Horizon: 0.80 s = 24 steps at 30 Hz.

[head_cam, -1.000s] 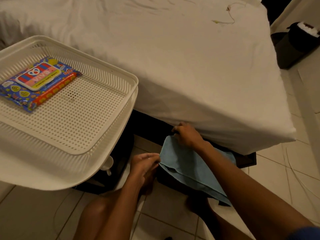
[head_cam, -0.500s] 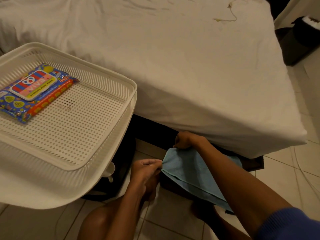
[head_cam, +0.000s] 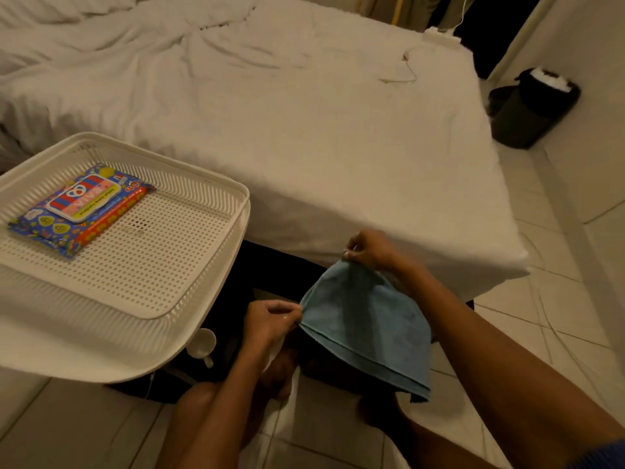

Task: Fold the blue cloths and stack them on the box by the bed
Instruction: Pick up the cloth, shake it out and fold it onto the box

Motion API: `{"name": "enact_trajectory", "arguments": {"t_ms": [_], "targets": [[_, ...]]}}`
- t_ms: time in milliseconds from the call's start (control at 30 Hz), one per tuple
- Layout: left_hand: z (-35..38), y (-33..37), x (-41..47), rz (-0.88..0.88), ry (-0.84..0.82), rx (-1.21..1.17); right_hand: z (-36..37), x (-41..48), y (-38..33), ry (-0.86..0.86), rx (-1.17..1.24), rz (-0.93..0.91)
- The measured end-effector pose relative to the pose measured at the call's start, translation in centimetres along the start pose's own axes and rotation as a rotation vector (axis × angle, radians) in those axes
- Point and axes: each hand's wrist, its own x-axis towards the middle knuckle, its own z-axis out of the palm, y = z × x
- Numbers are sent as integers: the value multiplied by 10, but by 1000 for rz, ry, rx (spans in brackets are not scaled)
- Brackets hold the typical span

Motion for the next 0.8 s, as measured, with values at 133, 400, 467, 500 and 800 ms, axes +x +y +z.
{"name": "enact_trajectory", "arguments": {"t_ms": [133,400,467,500,800], "targets": [[13,40,-25,189,-21,160,-66,-59,9,72,53,26],[42,149,-99,606,-60,379,-175,-194,19,362,336,46],[44,175,-120,686,-32,407,-195,-223,18,432,411,34],[45,187,-130,725,-21,426,-205,-236,17,467,441,22],[44,298,-201,1061,42,511,-261,-319,5,691,595,-131]]}}
